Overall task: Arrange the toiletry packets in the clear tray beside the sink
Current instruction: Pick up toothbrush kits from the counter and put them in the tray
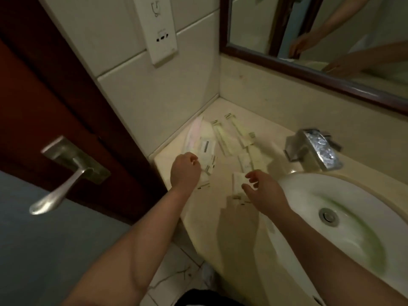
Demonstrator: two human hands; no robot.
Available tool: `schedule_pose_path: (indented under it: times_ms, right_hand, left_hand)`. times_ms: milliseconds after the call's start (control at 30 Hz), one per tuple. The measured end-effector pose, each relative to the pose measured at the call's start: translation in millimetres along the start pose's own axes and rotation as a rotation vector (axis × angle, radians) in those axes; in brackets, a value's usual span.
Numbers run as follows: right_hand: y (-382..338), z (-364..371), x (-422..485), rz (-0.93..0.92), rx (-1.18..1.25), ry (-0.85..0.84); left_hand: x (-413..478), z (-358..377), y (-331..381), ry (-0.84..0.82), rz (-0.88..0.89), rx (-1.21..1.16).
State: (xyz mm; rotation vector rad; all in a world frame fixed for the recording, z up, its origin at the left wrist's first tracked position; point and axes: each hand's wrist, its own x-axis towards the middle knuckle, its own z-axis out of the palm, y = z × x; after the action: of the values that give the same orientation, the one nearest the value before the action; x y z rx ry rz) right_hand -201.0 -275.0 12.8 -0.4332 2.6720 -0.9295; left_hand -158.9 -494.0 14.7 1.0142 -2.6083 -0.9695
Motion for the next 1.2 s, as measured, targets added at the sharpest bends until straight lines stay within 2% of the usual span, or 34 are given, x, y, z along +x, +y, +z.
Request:
schedule_pose_path:
  times_ms: [167,267,400,533,667,767,867,933,1033,1100,1200]
  right_hand:
    - [-21,22,38,0.018,-0.027,-0.013]
    - [-39,34,68,0.035,-0.032,-0.029]
    - [-62,47,112,0.066,-0.039,-0.048]
    - [-83,62,143,0.172,-0.034,-0.019]
    - [-98,77,162,0.248,-0.196,-0.015]
    - [-104,88,167,0.210,-0.321,0.025]
    - [-105,95,172,0.248,-0.173,-0.018]
    - [-103,91,173,0.248,0.079,0.061]
    - [-99,63,167,0.143,0.380,0.369]
    - [-90,36,154,0.092,0.439,0.518]
    - [-69,8,122,0.135,0.499,0.597]
  left_hand:
    - [77,4,-10,-0.013,-0.189,-0.076]
    - [107,16,-12,-0.035,-0.246,-0.107]
    - [132,29,-14,-0.106,-0.182,0.051]
    - [146,33,-15,-0.186,-0.224,0.063]
    - [152,26,-16,-0.208,-0.254,-0.047]
    - [144,13,-18,-0.210,-0.164,-0.164]
    - [132,-4,-18,-0.231,-0.133,-0.301]
    - [124,-14,-15,-0.249,-0.137,-0.349]
    - [114,-29,-3,-0.207,-0.094,-0.420]
    - [103,-37,12,-0.196,-0.005,-0.472]
    - [84,-41,40,-0.235,0.180,-0.443]
